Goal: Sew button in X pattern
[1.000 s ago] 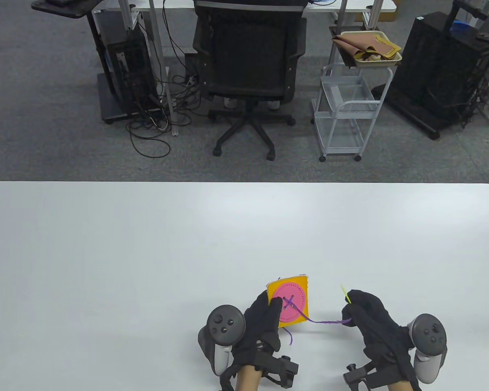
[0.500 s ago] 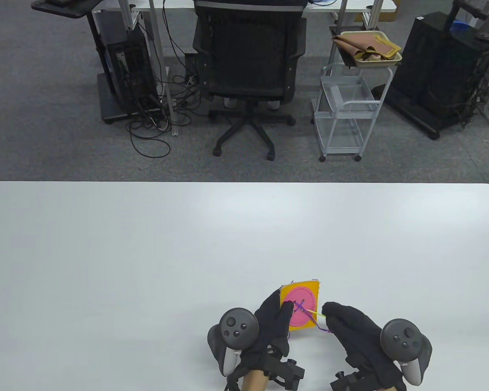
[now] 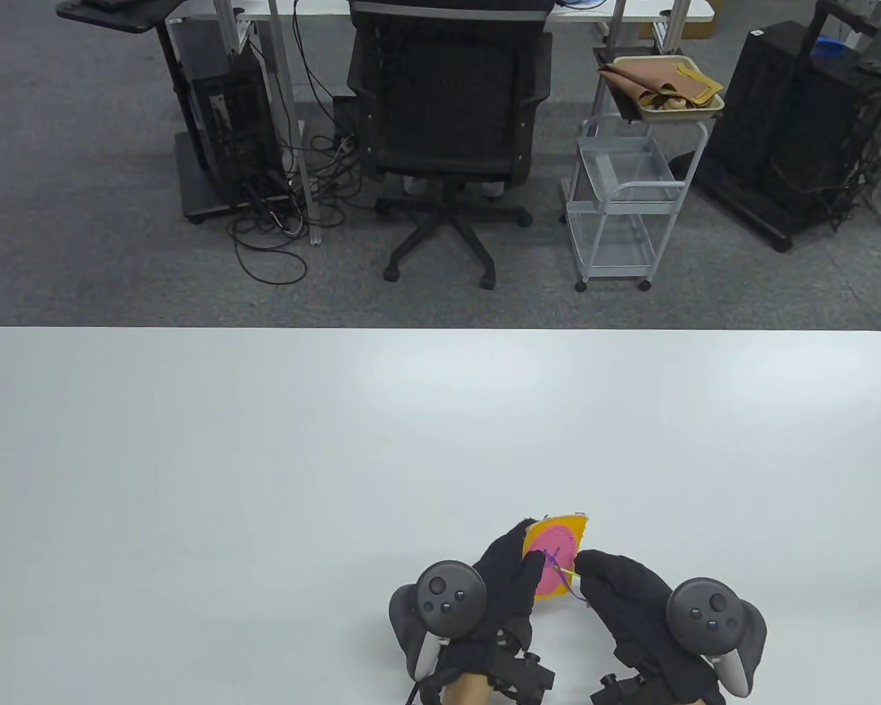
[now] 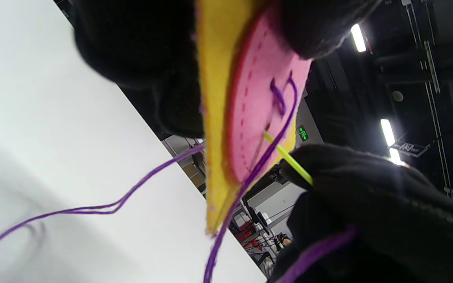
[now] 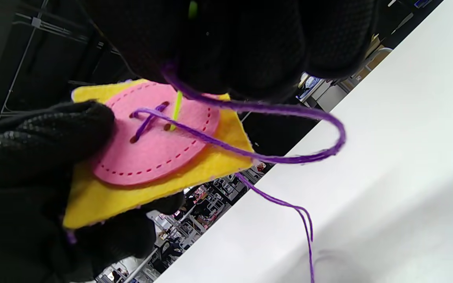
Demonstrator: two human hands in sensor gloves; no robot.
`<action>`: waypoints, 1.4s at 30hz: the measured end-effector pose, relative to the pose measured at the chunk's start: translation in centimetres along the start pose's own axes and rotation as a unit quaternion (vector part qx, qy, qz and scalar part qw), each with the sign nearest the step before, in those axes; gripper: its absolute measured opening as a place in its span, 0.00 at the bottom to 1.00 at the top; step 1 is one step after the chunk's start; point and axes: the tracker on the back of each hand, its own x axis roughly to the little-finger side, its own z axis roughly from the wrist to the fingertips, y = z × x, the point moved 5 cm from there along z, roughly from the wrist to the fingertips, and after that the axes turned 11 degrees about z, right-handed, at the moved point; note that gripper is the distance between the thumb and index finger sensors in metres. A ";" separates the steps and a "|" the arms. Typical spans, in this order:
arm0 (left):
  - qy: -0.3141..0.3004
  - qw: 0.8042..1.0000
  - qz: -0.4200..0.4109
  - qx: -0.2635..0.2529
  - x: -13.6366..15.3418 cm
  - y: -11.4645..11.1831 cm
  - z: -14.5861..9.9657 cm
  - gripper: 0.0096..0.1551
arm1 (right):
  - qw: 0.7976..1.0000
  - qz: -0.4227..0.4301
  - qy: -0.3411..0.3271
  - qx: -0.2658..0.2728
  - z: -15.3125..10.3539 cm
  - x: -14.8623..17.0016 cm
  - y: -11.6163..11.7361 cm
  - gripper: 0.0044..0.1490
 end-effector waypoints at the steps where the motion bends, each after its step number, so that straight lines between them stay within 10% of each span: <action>1: -0.005 1.000 0.011 0.002 -0.2 -0.1 0.0 0.26 | 1.000 -0.003 0.001 -0.004 0.0 0.0 0.1 0.23; 33: 0.009 0.995 -0.080 0.063 0.4 -2.2 0.3 0.26 | 0.999 -0.031 0.012 -0.041 -0.1 0.1 1.5 0.33; 42: 0.035 0.982 -0.177 0.053 2.2 -1.2 0.4 0.26 | 0.998 0.062 0.009 -0.021 -0.3 0.2 -1.2 0.42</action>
